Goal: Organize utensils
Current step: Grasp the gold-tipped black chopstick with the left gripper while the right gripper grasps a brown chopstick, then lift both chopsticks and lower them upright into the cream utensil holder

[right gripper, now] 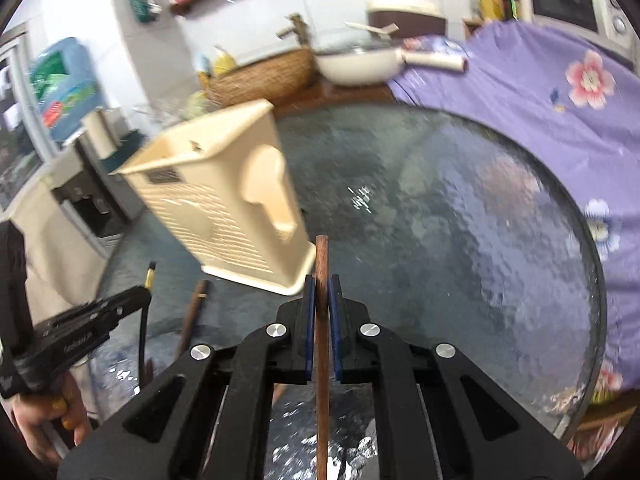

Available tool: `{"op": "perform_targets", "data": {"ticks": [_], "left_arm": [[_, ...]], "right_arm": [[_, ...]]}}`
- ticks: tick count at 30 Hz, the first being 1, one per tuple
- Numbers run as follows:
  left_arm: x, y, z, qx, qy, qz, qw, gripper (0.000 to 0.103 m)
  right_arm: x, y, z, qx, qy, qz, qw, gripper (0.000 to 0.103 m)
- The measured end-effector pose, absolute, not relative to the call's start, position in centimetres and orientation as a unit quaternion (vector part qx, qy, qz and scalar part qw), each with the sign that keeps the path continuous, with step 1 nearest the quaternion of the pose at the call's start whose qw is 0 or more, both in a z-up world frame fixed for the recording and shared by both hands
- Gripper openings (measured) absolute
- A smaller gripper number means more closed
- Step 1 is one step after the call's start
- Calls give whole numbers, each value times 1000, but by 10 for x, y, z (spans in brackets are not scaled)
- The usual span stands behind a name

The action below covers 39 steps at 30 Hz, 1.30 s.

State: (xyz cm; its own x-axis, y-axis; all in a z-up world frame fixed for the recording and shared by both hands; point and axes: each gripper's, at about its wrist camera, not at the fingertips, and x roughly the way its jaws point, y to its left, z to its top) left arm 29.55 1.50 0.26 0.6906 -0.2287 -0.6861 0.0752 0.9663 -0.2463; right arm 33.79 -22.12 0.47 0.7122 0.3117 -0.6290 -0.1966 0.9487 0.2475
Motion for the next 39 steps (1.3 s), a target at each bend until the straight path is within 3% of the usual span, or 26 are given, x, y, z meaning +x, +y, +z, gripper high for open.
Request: {"op": "perform_targets", "data": {"ticks": [10, 21, 39], "left_arm": [[249, 19, 59, -92, 307, -115, 940, 7], [228, 20, 75, -88, 291, -147, 941, 7], [222, 15, 151, -66, 215, -164, 961, 7]], "right_arm": [[292, -234, 50, 83, 298, 211, 927, 7], [250, -230, 82, 59, 258, 262, 928, 7], [260, -212, 169, 38, 195, 282, 939, 7]]}}
